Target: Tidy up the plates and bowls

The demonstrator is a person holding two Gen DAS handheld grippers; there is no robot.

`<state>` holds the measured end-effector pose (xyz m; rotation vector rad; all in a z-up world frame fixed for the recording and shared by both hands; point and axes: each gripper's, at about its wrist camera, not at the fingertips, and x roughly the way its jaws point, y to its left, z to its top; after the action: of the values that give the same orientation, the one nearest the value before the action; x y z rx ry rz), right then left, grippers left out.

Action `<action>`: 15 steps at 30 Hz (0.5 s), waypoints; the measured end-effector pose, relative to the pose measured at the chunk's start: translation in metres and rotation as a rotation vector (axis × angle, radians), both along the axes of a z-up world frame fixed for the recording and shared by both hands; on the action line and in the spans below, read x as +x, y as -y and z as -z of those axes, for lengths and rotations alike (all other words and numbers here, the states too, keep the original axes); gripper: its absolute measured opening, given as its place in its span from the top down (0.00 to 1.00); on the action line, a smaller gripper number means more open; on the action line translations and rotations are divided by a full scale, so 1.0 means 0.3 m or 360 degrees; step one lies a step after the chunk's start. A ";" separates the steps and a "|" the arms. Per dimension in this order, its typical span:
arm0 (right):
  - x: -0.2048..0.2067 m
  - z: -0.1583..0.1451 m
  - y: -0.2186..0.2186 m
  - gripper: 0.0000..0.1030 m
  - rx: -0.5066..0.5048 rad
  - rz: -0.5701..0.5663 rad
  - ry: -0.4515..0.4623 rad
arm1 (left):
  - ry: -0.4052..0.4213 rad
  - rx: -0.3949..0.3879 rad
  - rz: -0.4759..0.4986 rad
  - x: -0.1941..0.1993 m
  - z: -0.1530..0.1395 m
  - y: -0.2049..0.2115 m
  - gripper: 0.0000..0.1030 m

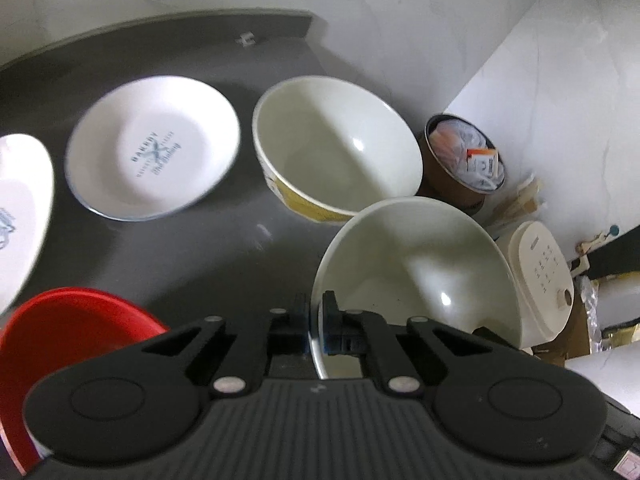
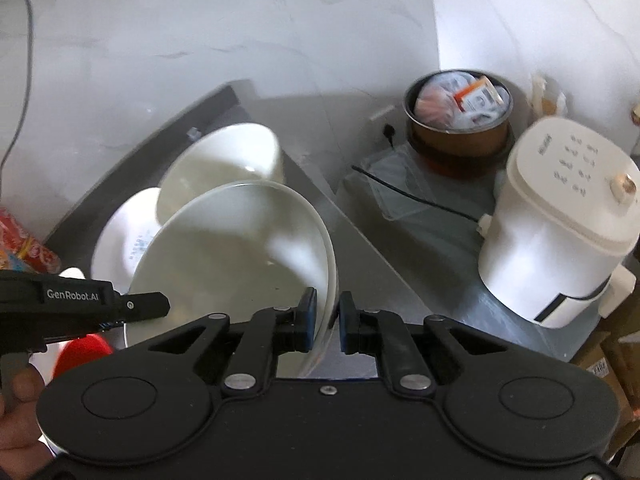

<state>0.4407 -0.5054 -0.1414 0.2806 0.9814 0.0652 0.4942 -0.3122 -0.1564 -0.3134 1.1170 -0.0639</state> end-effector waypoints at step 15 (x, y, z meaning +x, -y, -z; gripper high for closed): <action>-0.070 -0.160 -0.256 0.88 0.0012 -0.0189 0.0104 | 0.0130 -0.0047 -0.0166 -0.161 -0.167 -0.277 0.93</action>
<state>0.4197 -0.4286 -0.0934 0.2258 0.9326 0.1850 0.4459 -0.2291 -0.1062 -0.3915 1.0178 -0.0008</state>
